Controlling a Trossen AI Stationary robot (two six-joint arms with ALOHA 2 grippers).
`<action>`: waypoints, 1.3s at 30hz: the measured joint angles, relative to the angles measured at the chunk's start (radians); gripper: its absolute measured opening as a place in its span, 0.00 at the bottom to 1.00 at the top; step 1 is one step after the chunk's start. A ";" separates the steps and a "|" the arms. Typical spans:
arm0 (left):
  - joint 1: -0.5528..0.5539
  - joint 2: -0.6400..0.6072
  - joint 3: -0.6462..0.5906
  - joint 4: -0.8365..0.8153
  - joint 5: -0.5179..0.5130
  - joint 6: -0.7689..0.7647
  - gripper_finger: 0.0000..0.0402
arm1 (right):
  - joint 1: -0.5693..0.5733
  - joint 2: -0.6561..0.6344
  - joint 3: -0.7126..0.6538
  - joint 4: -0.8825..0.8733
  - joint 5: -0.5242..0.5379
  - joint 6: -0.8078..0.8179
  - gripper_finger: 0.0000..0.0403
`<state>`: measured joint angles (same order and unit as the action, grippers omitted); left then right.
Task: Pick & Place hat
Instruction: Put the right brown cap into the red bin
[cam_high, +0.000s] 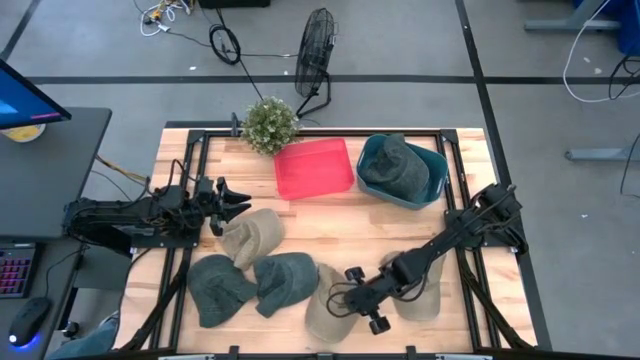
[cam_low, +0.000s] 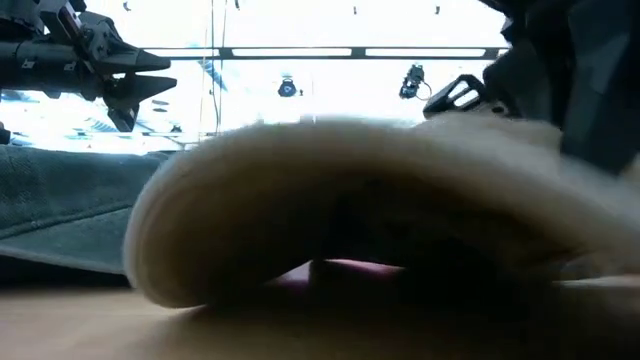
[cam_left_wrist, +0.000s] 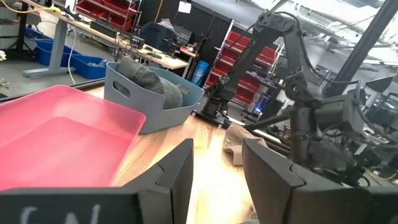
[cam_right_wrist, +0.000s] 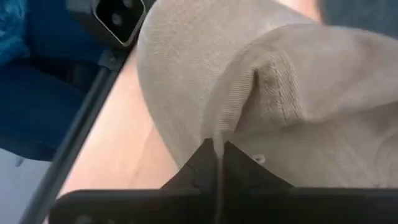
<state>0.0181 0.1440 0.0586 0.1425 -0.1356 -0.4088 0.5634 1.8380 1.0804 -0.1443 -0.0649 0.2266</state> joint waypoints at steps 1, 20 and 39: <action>0.000 0.000 0.000 0.000 0.000 0.000 0.35 | -0.003 -0.016 0.012 -0.026 -0.001 -0.005 0.04; 0.000 0.000 0.000 0.003 -0.001 0.001 0.35 | -0.388 -0.338 0.198 -0.337 0.692 -0.265 0.01; 0.000 0.000 0.000 0.003 0.000 0.000 0.35 | -0.738 0.054 0.197 0.068 0.464 -0.376 0.01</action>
<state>0.0185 0.1440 0.0586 0.1452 -0.1360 -0.4084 -0.1742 1.8920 1.2774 -0.0766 0.3992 -0.1491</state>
